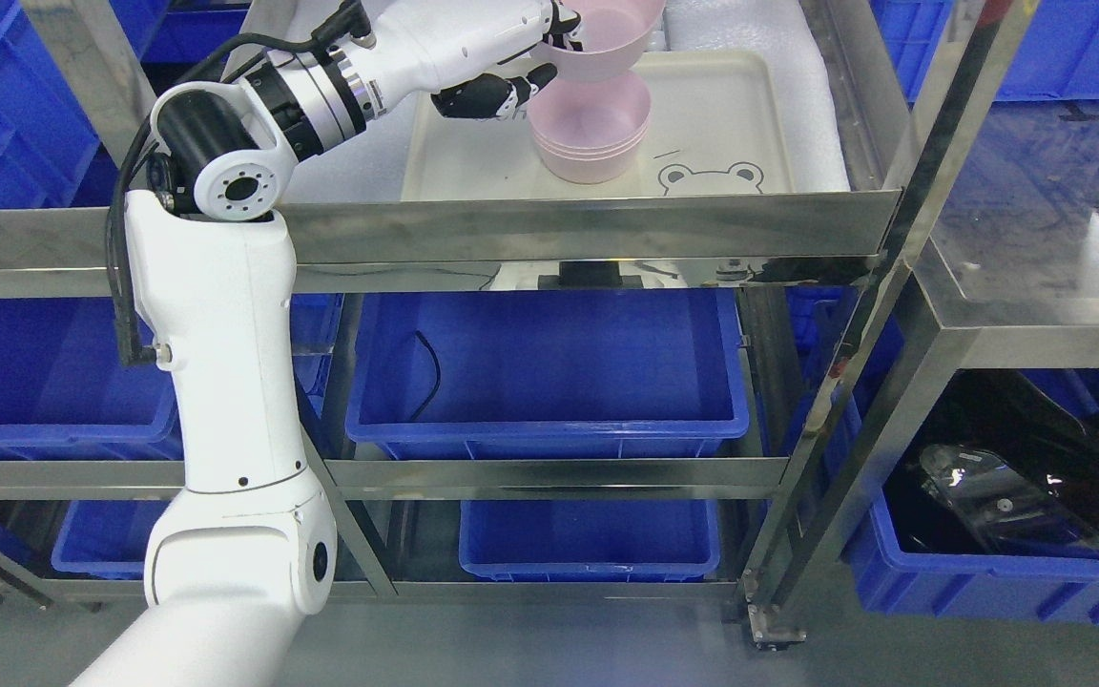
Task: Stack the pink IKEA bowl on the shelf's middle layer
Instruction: 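Move the held bowl over the pink bowl on the tray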
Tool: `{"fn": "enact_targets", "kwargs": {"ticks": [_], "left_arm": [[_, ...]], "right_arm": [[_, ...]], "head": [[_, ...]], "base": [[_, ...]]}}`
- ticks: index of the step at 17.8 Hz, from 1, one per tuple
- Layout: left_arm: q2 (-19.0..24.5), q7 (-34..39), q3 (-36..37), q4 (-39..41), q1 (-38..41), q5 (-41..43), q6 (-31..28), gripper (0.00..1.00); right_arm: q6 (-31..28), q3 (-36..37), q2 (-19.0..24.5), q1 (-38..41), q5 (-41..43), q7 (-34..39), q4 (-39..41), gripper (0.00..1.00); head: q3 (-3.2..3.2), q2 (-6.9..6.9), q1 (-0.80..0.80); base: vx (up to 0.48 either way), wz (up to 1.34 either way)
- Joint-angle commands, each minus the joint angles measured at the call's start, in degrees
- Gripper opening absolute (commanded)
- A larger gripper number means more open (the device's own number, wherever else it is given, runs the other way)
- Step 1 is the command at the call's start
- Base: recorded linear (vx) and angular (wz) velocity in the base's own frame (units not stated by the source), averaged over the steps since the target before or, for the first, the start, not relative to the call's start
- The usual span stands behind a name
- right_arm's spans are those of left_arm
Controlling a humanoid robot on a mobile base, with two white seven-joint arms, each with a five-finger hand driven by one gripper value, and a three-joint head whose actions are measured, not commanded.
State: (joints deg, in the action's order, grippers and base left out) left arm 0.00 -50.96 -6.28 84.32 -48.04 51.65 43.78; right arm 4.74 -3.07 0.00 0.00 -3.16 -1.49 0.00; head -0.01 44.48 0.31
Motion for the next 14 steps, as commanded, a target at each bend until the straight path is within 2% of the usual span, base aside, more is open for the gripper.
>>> {"fn": "enact_targets", "kwargs": {"ticks": [1,14], "left_arm": [[1.0,-2.72,3.72,-7.07,-1.62,2.84,-3.34,0.06],[1.85,-5.02,4.17,-3.72,0.49,2.41,-4.58,0.07]], "right_arm": [[0.01,0.0,-1.0,1.32,0.0,-0.01,1.0,1.0],[0.01,0.0,-1.0,1.32,0.0,-0.01,1.0,1.0]], "head": [[0.0,0.0,0.0],[0.0,-0.01,0.0]], "base": [[0.051,-0.2],[0.015,-0.03]]}}
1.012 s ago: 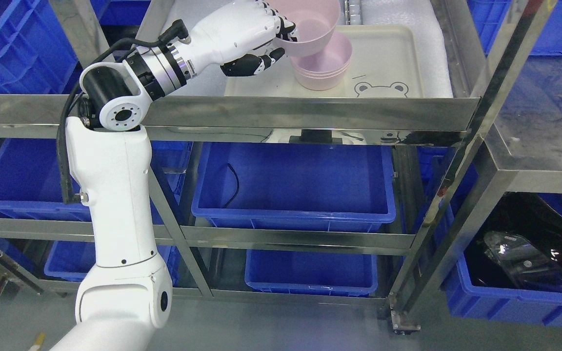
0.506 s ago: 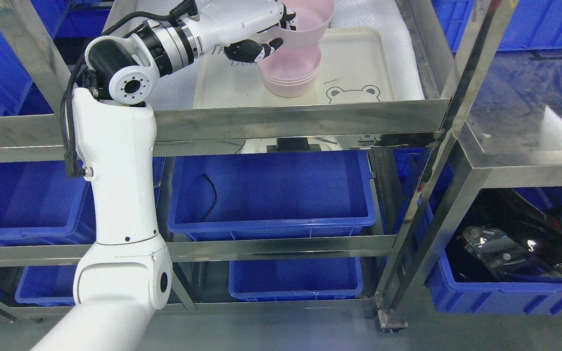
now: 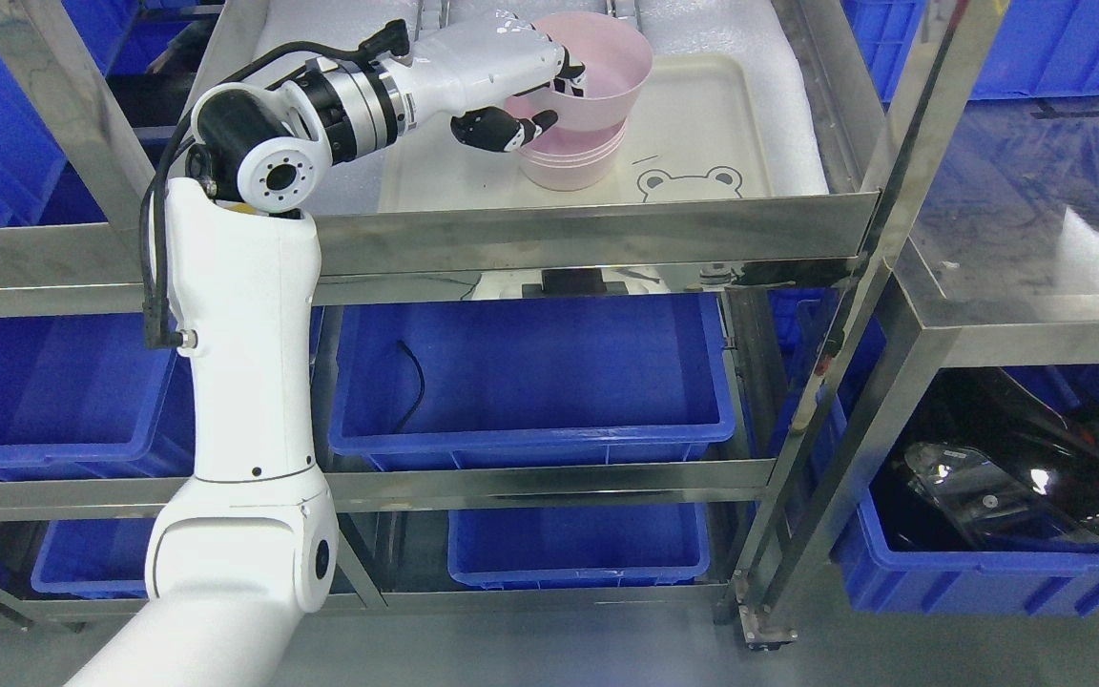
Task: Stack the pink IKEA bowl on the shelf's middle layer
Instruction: 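Move the held bowl over the pink bowl on the tray, then lower the bowl into the pink bowl on the tray and open the left hand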
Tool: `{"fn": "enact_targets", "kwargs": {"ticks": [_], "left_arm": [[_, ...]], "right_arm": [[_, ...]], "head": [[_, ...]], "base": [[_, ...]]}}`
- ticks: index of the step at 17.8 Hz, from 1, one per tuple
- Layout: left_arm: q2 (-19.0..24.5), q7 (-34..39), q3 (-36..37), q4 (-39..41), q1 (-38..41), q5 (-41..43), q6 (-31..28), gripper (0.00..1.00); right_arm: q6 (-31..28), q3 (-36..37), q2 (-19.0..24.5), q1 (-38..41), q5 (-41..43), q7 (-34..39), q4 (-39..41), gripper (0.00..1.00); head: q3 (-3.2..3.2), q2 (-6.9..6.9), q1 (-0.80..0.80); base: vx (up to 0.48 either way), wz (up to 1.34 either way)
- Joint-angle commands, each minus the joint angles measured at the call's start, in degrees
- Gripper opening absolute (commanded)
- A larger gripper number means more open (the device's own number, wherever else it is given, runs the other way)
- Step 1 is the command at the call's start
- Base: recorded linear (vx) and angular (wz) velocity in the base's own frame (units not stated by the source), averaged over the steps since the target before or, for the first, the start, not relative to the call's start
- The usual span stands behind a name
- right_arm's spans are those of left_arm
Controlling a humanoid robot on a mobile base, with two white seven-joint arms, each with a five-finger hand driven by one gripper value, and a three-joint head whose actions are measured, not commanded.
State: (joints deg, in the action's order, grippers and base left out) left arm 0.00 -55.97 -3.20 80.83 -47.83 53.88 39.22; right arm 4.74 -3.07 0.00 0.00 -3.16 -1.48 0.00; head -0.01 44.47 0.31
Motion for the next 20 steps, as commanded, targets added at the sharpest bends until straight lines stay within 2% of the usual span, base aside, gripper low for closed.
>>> {"fn": "enact_targets", "kwargs": {"ticks": [1,4,9,15,20], "left_arm": [[1.85,0.07,1.09,-0.23,0.28,0.17,-0.02,0.07],[2.37,0.07,1.09,-0.32,0.19,0.69,-0.2,0.07],[6.06,0.25,0.83,-0.5,0.28,0.78,-1.95,0.07],[5.36,0.6,1.18,-1.55,0.02,0.7,-1.95,0.08],[2.29,0.69,2.49,-3.48,-1.12,0.78,-1.95,0.08]], "right_arm": [[0.01,0.0,-1.0,1.32,0.0,-0.02,1.0,1.0],[0.01,0.0,-1.0,1.32,0.0,-0.02,1.0,1.0],[0.01,0.0,-1.0,1.32,0.0,-0.02,1.0,1.0],[0.01,0.0,-1.0,1.32,0.0,-0.02,1.0,1.0],[0.01,0.0,-1.0,1.32,0.0,-0.02,1.0,1.0]], "head": [[0.0,0.0,0.0],[0.0,0.0,0.0],[0.0,0.0,0.0],[0.0,0.0,0.0],[0.0,0.0,0.0]], "base": [[0.0,0.0],[0.0,0.0],[0.0,0.0],[0.0,0.0],[0.0,0.0]]}}
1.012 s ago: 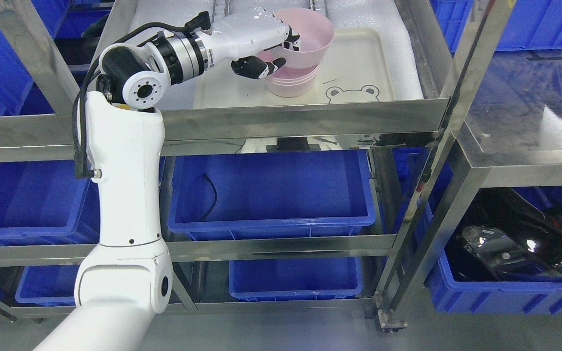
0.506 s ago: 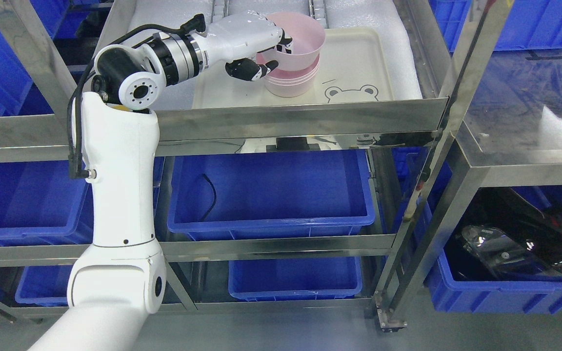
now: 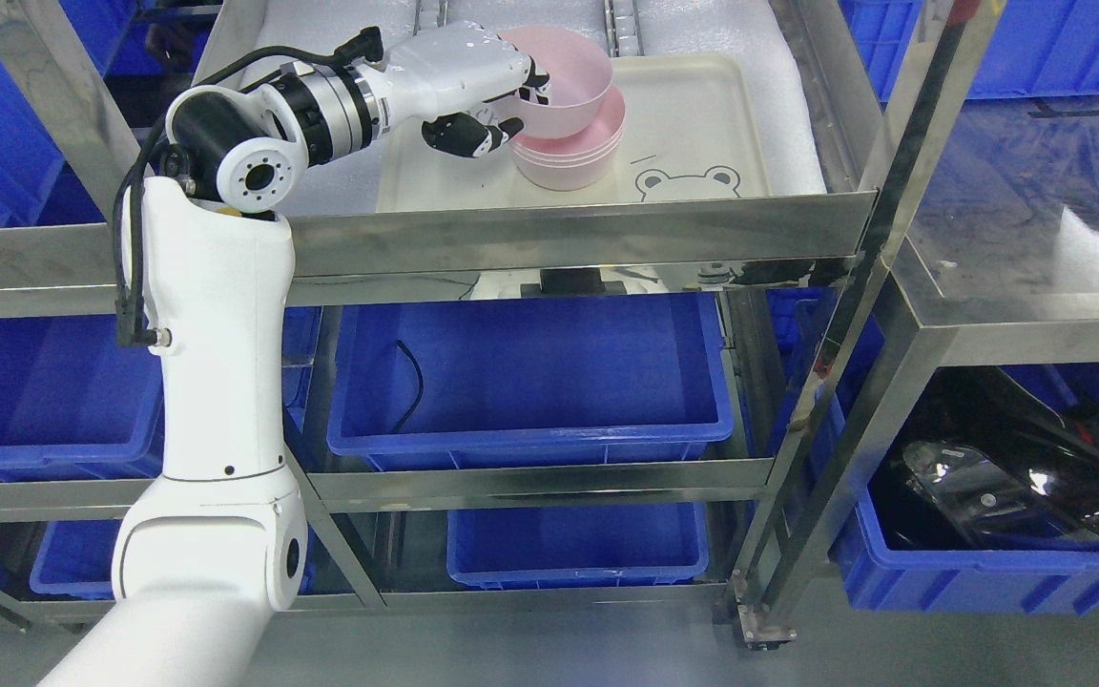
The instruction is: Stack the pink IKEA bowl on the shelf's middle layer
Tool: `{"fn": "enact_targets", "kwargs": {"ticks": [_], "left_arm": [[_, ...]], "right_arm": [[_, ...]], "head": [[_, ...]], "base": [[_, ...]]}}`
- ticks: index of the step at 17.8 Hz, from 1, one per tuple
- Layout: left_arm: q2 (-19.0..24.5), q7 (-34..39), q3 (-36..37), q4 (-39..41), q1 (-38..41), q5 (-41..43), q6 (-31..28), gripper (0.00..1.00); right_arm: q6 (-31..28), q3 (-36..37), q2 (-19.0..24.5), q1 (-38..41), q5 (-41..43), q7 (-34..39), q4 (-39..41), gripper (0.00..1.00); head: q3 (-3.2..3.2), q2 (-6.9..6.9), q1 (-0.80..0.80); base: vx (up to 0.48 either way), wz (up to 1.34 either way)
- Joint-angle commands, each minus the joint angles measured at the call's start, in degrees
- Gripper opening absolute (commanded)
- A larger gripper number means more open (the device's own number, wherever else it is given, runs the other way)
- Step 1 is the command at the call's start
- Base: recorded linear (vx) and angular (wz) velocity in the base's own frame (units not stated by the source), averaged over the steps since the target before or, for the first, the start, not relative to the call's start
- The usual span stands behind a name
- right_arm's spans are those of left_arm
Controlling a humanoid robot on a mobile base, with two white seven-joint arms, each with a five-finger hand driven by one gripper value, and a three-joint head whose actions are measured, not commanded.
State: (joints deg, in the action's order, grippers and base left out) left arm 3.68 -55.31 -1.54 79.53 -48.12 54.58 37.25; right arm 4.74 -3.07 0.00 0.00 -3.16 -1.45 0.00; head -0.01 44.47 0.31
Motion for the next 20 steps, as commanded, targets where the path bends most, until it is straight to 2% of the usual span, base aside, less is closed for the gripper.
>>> {"fn": "enact_targets", "kwargs": {"ticks": [1,12,13,14,15,16,18,20], "left_arm": [[-1.4,0.12,1.45,-2.53,-0.84,0.09,0.01,0.08],[-0.96,0.73,2.86,-3.5,-0.4,1.32,0.01,0.1],[-0.96,0.73,2.77,-3.85,-0.4,1.32,0.01,0.14],[-0.96,0.82,2.77,-4.12,-0.48,1.32,0.01,0.26],[-1.13,0.91,2.77,-4.12,-0.57,1.32,0.01,0.46],[-1.31,0.91,2.6,-4.21,-0.75,1.32,0.01,0.59],[-2.18,2.3,2.33,-4.47,-0.92,1.06,0.1,0.69],[-2.68,6.77,1.81,-4.47,-1.88,0.45,-0.16,0.78]], "right_arm": [[0.01,0.0,-1.0,1.32,0.0,-0.04,1.0,1.0],[0.01,0.0,-1.0,1.32,0.0,-0.04,1.0,1.0],[0.01,0.0,-1.0,1.32,0.0,-0.04,1.0,1.0],[0.01,0.0,-1.0,1.32,0.0,-0.04,1.0,1.0],[0.01,0.0,-1.0,1.32,0.0,-0.04,1.0,1.0],[0.01,0.0,-1.0,1.32,0.0,-0.04,1.0,1.0],[0.01,0.0,-1.0,1.32,0.0,-0.04,1.0,1.0],[0.01,0.0,-1.0,1.32,0.0,-0.04,1.0,1.0]], "head": [[0.0,0.0,0.0],[0.0,0.0,0.0],[0.0,0.0,0.0],[0.0,0.0,0.0],[0.0,0.0,0.0],[0.0,0.0,0.0],[0.0,0.0,0.0],[0.0,0.0,0.0]], "base": [[0.0,0.0],[0.0,0.0],[0.0,0.0],[0.0,0.0],[0.0,0.0],[0.0,0.0],[0.0,0.0],[0.0,0.0]]}}
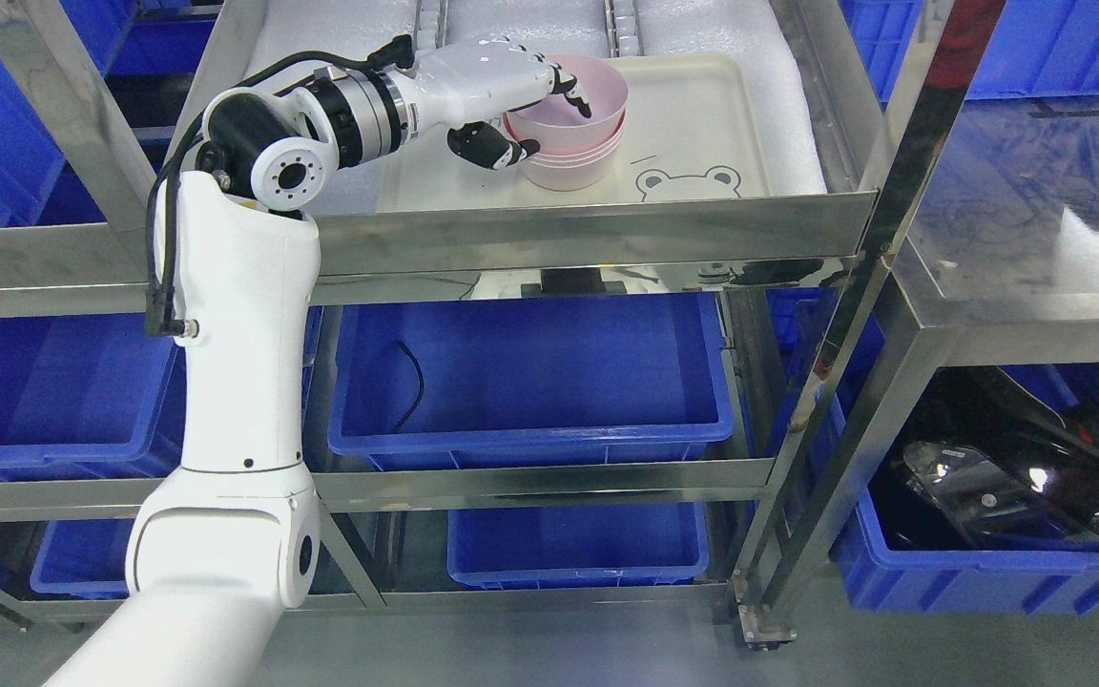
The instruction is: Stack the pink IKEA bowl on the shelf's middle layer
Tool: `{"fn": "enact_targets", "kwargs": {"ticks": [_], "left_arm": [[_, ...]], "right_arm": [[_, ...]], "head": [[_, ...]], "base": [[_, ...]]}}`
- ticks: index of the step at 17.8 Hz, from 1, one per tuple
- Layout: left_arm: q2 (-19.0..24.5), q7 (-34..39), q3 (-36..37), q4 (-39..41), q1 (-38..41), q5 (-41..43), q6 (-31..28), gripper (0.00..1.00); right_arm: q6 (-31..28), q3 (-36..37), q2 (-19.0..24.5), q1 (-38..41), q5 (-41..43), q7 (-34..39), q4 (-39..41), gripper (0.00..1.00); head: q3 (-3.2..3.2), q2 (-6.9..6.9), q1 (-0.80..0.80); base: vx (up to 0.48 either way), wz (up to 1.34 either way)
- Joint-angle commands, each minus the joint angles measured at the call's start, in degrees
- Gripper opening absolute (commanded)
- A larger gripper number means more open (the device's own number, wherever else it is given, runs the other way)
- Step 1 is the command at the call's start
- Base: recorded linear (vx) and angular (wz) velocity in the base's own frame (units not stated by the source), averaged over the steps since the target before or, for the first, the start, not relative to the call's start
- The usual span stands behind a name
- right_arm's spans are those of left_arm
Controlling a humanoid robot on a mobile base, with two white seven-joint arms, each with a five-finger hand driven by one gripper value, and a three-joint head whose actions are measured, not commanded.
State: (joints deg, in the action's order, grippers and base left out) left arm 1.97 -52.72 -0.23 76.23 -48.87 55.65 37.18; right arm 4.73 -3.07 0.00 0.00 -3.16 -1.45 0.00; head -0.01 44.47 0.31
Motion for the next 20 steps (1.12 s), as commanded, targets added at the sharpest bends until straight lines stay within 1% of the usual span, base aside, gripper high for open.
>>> {"fn": "enact_targets", "kwargs": {"ticks": [1,2,3,6,7,8,11,12,13,14,16,17,20], "left_arm": [[-0.97,6.72,-0.29,-1.17,-1.74,-1.59,-0.09,0.79],[-0.97,10.32,-0.48,-1.17,-2.53,-5.16,-0.09,0.79],[-0.97,12.27,0.22,-1.17,-2.72,-9.29,-0.7,0.78],[-0.97,13.34,5.13,-0.3,-2.54,-23.26,-2.64,0.78],[-0.97,13.34,9.24,0.57,-1.67,-28.61,-3.08,0.78],[-0.97,13.25,11.97,0.58,-0.1,-29.36,-3.25,0.78],[-0.97,13.43,14.8,1.54,1.76,-29.63,-3.52,0.78],[-0.97,13.43,16.64,2.25,2.55,-30.68,-3.35,0.78],[-0.97,13.52,19.53,2.78,3.86,-33.47,-3.43,0.78],[-0.97,13.6,23.56,2.87,5.79,-37.42,-3.69,0.78],[-0.97,14.56,27.54,2.96,10.7,-40.7,-3.35,0.78],[-0.97,15.62,29.3,3.57,14.3,-40.71,-2.73,0.78],[-0.97,15.8,32.3,5.59,23.36,-40.71,0.86,0.78]], "right_arm": [[0.01,0.0,-1.0,1.32,0.0,-0.05,1.0,1.0],[0.01,0.0,-1.0,1.32,0.0,-0.05,1.0,1.0],[0.01,0.0,-1.0,1.32,0.0,-0.05,1.0,1.0],[0.01,0.0,-1.0,1.32,0.0,-0.05,1.0,1.0],[0.01,0.0,-1.0,1.32,0.0,-0.05,1.0,1.0],[0.01,0.0,-1.0,1.32,0.0,-0.05,1.0,1.0],[0.01,0.0,-1.0,1.32,0.0,-0.05,1.0,1.0],[0.01,0.08,-1.0,1.32,0.0,-0.05,1.0,1.0],[0.01,0.0,-1.0,1.32,0.0,-0.05,1.0,1.0],[0.01,0.0,-1.0,1.32,0.0,-0.05,1.0,1.0],[0.01,0.0,-1.0,1.32,0.0,-0.05,1.0,1.0],[0.01,0.0,-1.0,1.32,0.0,-0.05,1.0,1.0],[0.01,0.0,-1.0,1.32,0.08,-0.05,1.0,1.0]], "head": [[0.0,0.0,0.0],[0.0,0.0,0.0],[0.0,0.0,0.0],[0.0,0.0,0.0],[0.0,0.0,0.0],[0.0,0.0,0.0],[0.0,0.0,0.0],[0.0,0.0,0.0],[0.0,0.0,0.0],[0.0,0.0,0.0],[0.0,0.0,0.0],[0.0,0.0,0.0],[0.0,0.0,0.0]], "base": [[0.0,0.0],[0.0,0.0],[0.0,0.0],[0.0,0.0],[0.0,0.0],[0.0,0.0],[0.0,0.0],[0.0,0.0],[0.0,0.0],[0.0,0.0],[0.0,0.0],[0.0,0.0],[0.0,0.0]]}}
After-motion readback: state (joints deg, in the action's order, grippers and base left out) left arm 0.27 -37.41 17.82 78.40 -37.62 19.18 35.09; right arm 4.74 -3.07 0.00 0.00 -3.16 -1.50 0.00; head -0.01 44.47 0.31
